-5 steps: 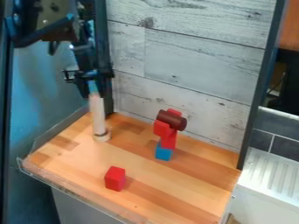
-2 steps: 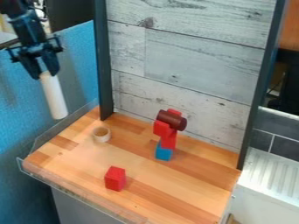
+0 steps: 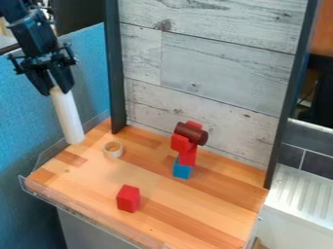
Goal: Move the cylinder on top of the red cube
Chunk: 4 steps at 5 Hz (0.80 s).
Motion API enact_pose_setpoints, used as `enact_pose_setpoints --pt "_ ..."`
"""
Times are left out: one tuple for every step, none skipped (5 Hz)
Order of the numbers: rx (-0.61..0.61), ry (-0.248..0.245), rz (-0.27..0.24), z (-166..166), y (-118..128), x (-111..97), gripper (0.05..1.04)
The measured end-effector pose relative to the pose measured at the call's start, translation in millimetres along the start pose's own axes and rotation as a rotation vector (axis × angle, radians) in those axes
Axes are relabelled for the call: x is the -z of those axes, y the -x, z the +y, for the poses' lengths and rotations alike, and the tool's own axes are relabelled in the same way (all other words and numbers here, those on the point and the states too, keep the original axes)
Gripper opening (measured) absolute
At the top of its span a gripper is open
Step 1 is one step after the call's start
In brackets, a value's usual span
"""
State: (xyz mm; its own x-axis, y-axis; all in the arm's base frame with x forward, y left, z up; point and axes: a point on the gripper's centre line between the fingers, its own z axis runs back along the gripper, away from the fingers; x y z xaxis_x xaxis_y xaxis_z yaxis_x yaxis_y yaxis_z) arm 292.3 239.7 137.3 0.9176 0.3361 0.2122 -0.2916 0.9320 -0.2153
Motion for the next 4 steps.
enact_pose_setpoints --pt "0.054 -0.031 0.022 -20.5 4.7 15.9 0.484" --pt "0.108 -0.085 0.041 -45.9 10.3 42.0 0.484" --pt "0.142 -0.125 0.056 -60.6 14.7 58.1 0.484" --pt "0.143 -0.145 0.055 -68.5 14.9 64.8 0.484"
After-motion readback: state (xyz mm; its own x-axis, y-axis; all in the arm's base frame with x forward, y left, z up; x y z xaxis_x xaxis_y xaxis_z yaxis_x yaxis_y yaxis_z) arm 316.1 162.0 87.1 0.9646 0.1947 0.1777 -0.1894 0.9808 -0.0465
